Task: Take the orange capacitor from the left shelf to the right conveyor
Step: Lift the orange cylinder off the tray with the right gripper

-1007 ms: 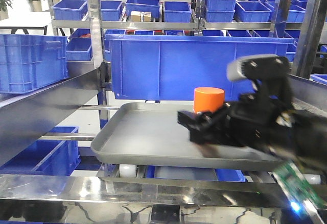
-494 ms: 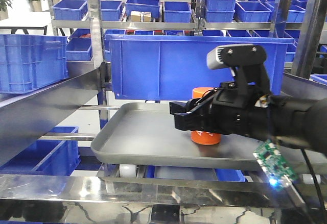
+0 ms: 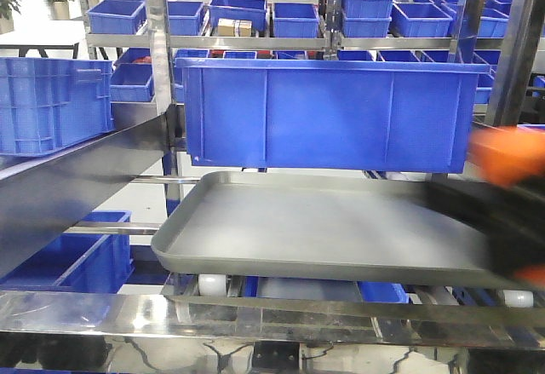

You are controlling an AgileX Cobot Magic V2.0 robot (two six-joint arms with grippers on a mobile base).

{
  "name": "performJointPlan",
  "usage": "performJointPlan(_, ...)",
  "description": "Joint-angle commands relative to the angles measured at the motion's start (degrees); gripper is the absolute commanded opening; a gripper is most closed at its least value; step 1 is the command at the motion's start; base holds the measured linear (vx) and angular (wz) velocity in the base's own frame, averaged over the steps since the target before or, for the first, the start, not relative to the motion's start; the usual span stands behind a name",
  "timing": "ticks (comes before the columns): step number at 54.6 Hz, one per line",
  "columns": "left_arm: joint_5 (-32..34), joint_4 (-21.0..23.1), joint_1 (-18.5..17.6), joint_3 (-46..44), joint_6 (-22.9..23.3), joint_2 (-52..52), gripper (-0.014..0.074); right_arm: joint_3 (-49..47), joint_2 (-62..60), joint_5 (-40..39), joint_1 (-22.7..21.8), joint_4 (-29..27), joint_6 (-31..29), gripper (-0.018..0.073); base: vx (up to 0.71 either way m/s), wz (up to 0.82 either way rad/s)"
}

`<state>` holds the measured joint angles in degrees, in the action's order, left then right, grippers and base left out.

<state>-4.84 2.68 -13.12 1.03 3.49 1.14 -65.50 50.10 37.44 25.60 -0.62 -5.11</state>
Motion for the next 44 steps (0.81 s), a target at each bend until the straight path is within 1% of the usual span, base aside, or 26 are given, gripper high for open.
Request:
performJointPlan(1,4.5,0.3,-0.4,-1.7,0.3,0.3,-0.0006,6.1,-7.9,-4.4,-0.4,6.1,5.1,-0.0008,0.0,0.0)
performJointPlan(6,4.5,0.3,-0.4,-1.7,0.3,0.3,-0.0006,15.6,-16.4,-7.1,-0.4,8.2,7.9,-0.0008,0.0,0.0)
performJointPlan(15,4.5,0.3,-0.4,-1.7,0.3,0.3,-0.0006,29.0,-28.8,-11.4,-0.4,8.4,8.5,-0.0008,0.0,0.0)
performJointPlan(18,4.5,0.3,-0.4,-1.7,0.3,0.3,-0.0006,31.7,-31.8,-11.9,-0.4,8.4,8.8,-0.0008,0.0,0.0)
performJointPlan(24,4.5,0.3,-0.4,-1.7,0.3,0.3,-0.0006,34.7,-35.8,-11.8,-0.4,8.4,10.5,-0.0008,0.0,0.0)
performJointPlan(29,4.5,0.3,-0.4,-1.7,0.3,0.3,-0.0006,35.2,-37.6,-11.4,-0.4,8.4,10.7,-0.0008,0.0,0.0)
performJointPlan(44,4.5,0.3,-0.4,-1.7,0.3,0.3,-0.0006,35.2,-37.9,-11.1,-0.4,7.8,10.6,-0.0008,0.0,0.0)
